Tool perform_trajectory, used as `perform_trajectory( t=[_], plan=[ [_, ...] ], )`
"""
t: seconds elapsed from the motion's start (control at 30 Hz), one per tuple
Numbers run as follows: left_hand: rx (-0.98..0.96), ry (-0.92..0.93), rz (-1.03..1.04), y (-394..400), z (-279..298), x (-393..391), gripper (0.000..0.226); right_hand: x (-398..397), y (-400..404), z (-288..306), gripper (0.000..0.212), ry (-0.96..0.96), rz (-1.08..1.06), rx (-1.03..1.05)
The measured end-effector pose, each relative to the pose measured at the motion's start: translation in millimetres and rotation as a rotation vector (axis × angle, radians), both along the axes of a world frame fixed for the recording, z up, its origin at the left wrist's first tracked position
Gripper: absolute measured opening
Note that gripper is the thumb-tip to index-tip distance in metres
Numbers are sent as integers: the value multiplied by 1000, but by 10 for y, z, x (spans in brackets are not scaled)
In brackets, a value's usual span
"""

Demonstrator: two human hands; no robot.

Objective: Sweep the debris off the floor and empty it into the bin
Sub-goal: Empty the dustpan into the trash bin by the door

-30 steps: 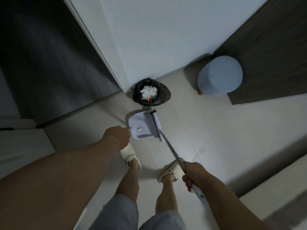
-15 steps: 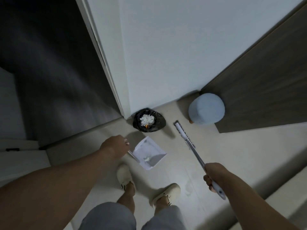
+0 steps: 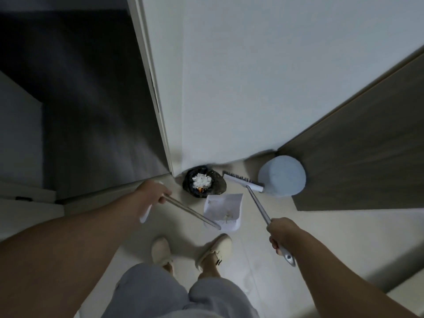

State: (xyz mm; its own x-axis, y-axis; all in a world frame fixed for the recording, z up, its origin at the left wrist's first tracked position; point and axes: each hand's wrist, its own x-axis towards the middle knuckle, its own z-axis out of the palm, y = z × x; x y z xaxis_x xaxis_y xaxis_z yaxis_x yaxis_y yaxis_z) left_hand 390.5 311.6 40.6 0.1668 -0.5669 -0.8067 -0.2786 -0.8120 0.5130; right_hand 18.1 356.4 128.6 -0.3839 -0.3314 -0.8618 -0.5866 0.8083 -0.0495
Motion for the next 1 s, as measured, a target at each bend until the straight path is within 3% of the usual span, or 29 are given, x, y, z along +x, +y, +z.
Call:
perform_trajectory(
  t=[0.1,0.2,0.33,0.53,1.0],
  plan=[
    [18,31,41,45,69,-41,13,-108,-127,87,11,4,14,-39],
    [33,70,114,56,93,-58,11,-213,-177,68,23,41,45,-50],
    [54,83,212,-2,58,-83,18,-284,-220,70,22,50,82,-116],
    [112,138,458,-46,-215,-36,29,-274,-106,81,50,89,274,-178],
    [202,234,642,-60,-283,53,37,-346,-3,-5,57,133,167,-171]
  ],
)
